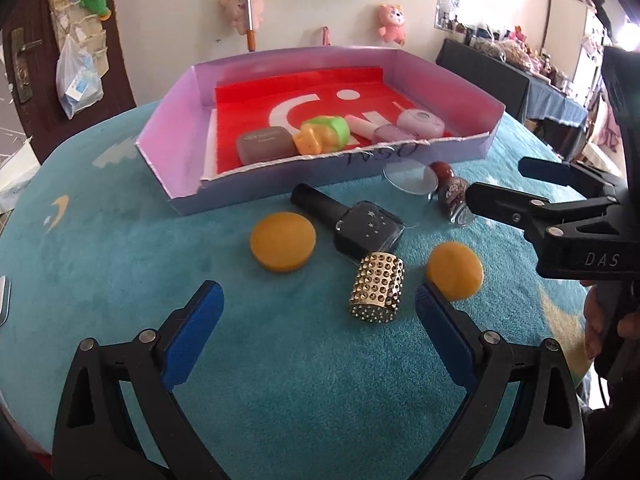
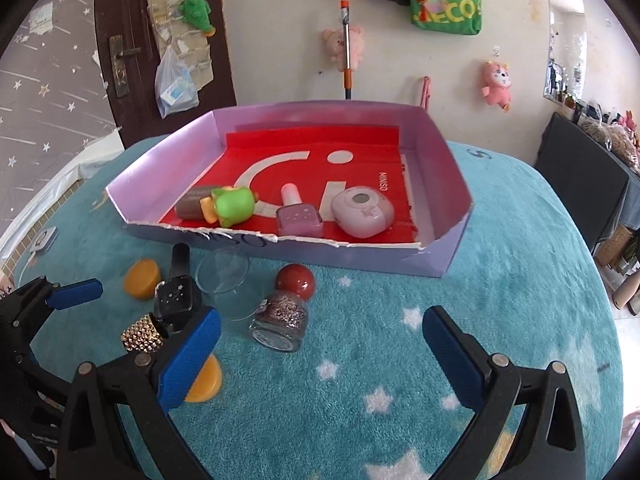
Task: Organize rigid objects
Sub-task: 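Grasp the gold studded cylinder with the left tool while the right tool grasps the glitter bottle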
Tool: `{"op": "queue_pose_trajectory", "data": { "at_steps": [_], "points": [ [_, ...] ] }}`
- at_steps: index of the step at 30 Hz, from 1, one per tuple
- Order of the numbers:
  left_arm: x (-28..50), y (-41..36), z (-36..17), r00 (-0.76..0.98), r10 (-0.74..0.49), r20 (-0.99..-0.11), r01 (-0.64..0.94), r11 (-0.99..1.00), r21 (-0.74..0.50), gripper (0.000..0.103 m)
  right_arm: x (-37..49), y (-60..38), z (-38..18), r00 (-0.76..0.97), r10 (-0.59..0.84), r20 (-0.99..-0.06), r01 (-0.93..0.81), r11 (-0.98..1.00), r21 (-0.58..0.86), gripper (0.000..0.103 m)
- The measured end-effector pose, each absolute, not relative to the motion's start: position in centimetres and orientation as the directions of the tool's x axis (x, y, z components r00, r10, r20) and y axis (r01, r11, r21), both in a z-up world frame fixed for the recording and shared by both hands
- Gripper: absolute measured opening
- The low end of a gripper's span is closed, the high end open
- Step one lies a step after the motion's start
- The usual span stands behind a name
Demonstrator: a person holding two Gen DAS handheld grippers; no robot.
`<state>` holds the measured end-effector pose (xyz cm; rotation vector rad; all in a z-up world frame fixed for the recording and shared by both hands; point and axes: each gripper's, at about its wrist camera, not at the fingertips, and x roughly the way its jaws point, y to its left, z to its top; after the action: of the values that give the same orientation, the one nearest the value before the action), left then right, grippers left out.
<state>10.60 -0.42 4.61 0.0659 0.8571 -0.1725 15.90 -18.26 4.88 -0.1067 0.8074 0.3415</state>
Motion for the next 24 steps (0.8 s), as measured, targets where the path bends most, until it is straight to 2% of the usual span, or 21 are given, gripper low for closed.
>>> {"op": "queue_pose_trajectory", "data": {
  "at_steps": [2,4,12,14,15,16,17,18,19,24],
  "points": [
    [10.7,-0.6,4.5,0.640,-0.130,-0.758,0.186,0.983,-0.012,0.097,16.3,-18.0,4.5,0.629,0.243,-0.738,-0.339,0.941,0.021,0.093],
    [10.8,-0.6,4.4,0.637,-0.138,-0.758,0.192,0.981,-0.017,0.097,16.6,-17.8,4.0,0.613,0.248,-0.750,-0.343,0.939,0.030,0.091],
    [11.7,-1.1,3.9,0.610,-0.171,-0.774,0.230,0.973,-0.033,0.063,17.5,-17.3,3.2,0.575,0.270,-0.772,-0.367,0.929,0.052,0.079],
    [11.7,-1.4,3.8,0.614,-0.176,-0.770,0.243,0.970,-0.028,0.055,17.5,-17.2,3.0,0.554,0.301,-0.776,-0.389,0.918,0.078,0.066],
    [11.7,-1.5,3.9,0.614,-0.185,-0.768,0.252,0.967,-0.032,0.047,17.5,-17.1,3.0,0.550,0.308,-0.776,-0.399,0.913,0.080,0.059],
    [11.7,-1.7,3.9,0.611,-0.203,-0.765,0.267,0.963,-0.041,0.043,17.4,-17.1,3.1,0.554,0.310,-0.772,-0.403,0.912,0.077,0.045],
    [11.6,-1.8,4.0,0.611,-0.214,-0.762,0.278,0.959,-0.047,0.033,17.2,-17.1,3.1,0.552,0.325,-0.768,-0.411,0.907,0.089,0.033],
    [11.6,-1.9,4.1,0.609,-0.227,-0.760,0.287,0.956,-0.055,0.026,17.1,-17.2,3.2,0.554,0.327,-0.765,-0.412,0.907,0.090,0.033],
    [11.5,-2.0,4.1,0.604,-0.242,-0.759,0.294,0.953,-0.070,0.024,16.8,-17.4,3.3,0.565,0.326,-0.758,-0.407,0.909,0.087,0.033],
    [11.1,-2.0,4.9,0.623,-0.247,-0.742,0.288,0.955,-0.077,0.024,15.0,-18.2,4.6,0.604,0.329,-0.726,-0.403,0.912,0.078,0.033]
  ]
}}
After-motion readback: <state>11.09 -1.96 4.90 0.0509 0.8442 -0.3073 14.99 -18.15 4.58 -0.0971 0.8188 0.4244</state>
